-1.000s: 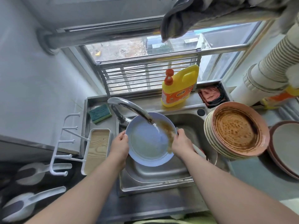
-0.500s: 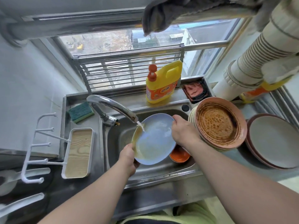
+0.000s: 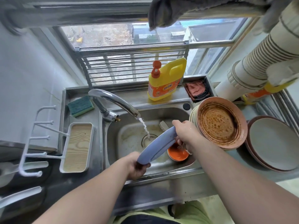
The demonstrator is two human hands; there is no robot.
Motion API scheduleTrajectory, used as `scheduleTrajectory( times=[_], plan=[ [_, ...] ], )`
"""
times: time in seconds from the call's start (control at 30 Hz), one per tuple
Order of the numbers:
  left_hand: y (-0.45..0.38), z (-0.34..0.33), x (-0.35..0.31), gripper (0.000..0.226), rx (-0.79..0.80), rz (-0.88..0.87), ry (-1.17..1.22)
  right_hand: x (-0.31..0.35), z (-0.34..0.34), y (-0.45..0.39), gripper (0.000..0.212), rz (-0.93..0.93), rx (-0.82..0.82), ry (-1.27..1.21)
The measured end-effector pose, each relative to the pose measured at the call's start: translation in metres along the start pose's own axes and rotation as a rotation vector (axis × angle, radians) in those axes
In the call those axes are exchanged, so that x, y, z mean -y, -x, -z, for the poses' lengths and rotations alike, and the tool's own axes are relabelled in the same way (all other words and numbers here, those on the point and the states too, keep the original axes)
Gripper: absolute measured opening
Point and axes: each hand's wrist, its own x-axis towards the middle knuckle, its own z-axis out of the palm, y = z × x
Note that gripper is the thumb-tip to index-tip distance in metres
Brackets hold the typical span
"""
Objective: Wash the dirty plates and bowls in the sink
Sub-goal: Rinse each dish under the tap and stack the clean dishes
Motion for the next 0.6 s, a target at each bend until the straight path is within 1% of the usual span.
scheduleTrajectory(
  times=[0.1, 0.17, 0.27, 0.37, 0.4, 0.47, 0.53, 0.6],
  plan=[
    [0.008, -0.003, 0.003, 0.028, -0.006, -0.006, -0.098, 0.005, 0.002, 0.004, 0.027, 0.011, 0.021, 0.033],
    [0.014, -0.004, 0.004, 0.025, -0.080, -0.083, -0.135, 0.003, 0.006, 0.008, 0.027, 0.024, 0.046, 0.057],
    [0.017, 0.002, -0.002, 0.025, -0.227, -0.326, -0.177, -0.015, 0.006, 0.008, 0.022, 0.090, 0.090, 0.084],
    [0.026, 0.012, -0.013, 0.018, -0.260, -0.560, -0.207, -0.035, 0.005, 0.006, 0.039, 0.140, 0.086, 0.196],
    [0.028, 0.015, -0.016, 0.018, -0.254, -0.616, -0.176, -0.040, 0.004, 0.005, 0.039, 0.130, 0.081, 0.211],
    [0.033, 0.020, -0.021, 0.029, -0.279, -0.699, -0.154, -0.049, 0.002, 0.008, 0.034, 0.106, 0.084, 0.239],
    [0.036, 0.022, -0.024, 0.032, -0.317, -0.783, -0.189, -0.059, -0.003, 0.007, 0.032, 0.096, 0.090, 0.252],
    [0.039, 0.021, -0.024, 0.036, -0.364, -0.866, -0.218, -0.068, -0.009, 0.000, 0.032, 0.119, 0.081, 0.213]
  ],
)
